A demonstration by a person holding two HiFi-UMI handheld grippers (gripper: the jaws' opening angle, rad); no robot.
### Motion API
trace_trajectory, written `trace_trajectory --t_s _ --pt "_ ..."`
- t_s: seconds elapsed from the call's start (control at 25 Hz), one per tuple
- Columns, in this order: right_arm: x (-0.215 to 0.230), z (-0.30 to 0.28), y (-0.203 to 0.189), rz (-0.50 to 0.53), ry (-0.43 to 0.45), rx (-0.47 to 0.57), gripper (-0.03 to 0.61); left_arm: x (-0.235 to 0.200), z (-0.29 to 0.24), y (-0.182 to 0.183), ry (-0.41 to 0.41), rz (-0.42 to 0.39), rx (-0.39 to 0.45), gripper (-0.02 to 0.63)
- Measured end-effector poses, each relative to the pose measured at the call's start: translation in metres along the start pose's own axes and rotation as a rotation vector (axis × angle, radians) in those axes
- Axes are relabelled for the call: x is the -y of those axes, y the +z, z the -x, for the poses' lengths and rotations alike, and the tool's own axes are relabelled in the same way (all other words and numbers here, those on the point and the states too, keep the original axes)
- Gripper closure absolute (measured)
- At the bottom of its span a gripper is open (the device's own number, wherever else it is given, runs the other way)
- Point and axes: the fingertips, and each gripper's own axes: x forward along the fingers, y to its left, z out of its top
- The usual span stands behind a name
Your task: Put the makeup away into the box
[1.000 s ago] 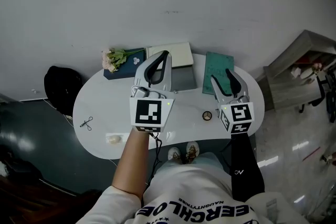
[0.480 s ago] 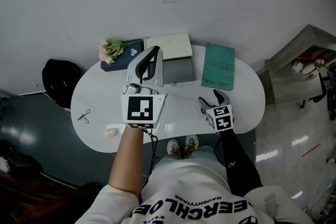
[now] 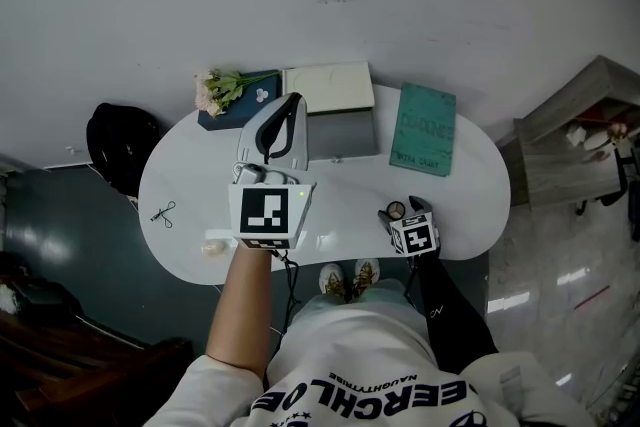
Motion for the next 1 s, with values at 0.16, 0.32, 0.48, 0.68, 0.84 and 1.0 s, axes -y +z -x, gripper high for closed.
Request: trace_trajectory --t_s 0.16,0.32,0.48,0.68,0.84,1.0 --pt "0.004 -0.002 -0.001 0.025 -0.027 0.004 0.213 -0.001 0.003 -0.006 0.010 -0.003 -0.017 0.609" --pt "0.007 -0.001 -0.001 0.044 -0.030 0.008 0.310 -0.002 0.006 -0.010 0.015 -0.005 -0.028 0.608" --pt "0.006 0.002 0.001 0.048 -0.031 0.001 0.310 -0.004 0.008 -0.010 0.023 -0.001 -0.028 0.609" --pt "0.015 0.023 0.046 0.071 -0.070 0.128 0.310 -0.005 0.008 -0.006 0.025 0.005 -0.017 0.608" --pt "0.023 0.058 0.113 0.064 -0.095 0.294 0.310 -0.006 0.007 -0.002 0.031 -0.014 -0.017 0.609" --pt "0.027 0.109 0.178 0.096 -0.134 0.471 0.310 -0.008 0.008 0.002 0.041 -0.019 -0.012 0.609"
